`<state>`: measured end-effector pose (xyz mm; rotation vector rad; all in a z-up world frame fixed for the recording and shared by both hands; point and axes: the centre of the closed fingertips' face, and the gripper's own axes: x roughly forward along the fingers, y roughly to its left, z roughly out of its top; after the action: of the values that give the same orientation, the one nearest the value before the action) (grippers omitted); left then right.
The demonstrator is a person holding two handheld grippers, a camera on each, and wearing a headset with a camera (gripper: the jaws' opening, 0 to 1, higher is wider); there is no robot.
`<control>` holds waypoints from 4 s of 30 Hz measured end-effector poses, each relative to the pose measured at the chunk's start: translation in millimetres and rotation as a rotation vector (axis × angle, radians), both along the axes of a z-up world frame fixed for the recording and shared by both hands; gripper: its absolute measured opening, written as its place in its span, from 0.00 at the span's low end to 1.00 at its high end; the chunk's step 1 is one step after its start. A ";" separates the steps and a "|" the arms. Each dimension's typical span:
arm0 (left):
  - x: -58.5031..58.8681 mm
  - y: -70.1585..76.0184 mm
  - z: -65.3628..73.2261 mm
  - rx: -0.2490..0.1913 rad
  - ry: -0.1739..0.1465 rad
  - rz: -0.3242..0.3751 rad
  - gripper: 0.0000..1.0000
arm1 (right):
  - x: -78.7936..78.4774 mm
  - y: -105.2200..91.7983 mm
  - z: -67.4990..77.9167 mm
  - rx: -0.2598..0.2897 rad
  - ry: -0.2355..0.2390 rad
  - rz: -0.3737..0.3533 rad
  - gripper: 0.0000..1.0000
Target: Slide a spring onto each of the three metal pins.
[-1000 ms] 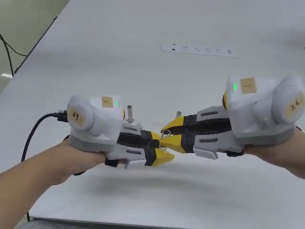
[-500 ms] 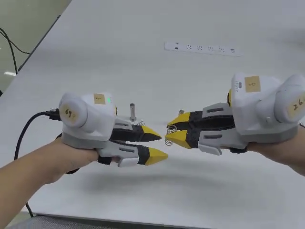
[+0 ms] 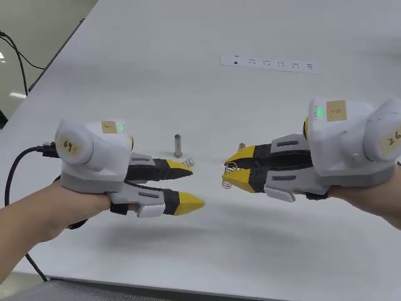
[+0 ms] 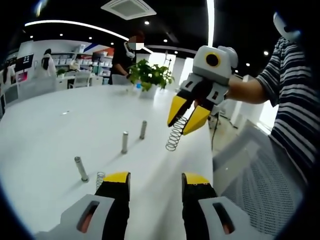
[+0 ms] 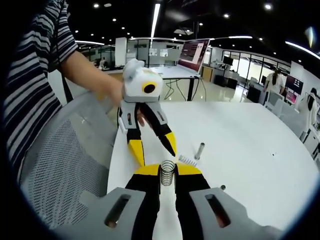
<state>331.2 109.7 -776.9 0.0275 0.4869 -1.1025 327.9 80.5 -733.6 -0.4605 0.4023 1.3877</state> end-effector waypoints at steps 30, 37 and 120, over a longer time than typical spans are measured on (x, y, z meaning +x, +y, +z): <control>0.1 62.3 -16.6 0.049 0.006 0.152 0.98 | 19.2 -16.4 -8.9 -0.001 -0.009 -0.113 0.08; 2.7 69.8 -14.6 0.043 0.004 0.180 0.98 | 28.8 -21.5 -9.2 0.000 -0.016 -0.152 0.08; 7.0 85.8 -9.0 0.024 0.000 0.264 0.96 | 108.4 -33.2 -88.4 -0.085 0.055 -0.403 0.18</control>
<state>338.2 195.5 -785.9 -0.0158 0.4890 -0.8385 436.3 47.3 -822.0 -0.3857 0.5677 0.9962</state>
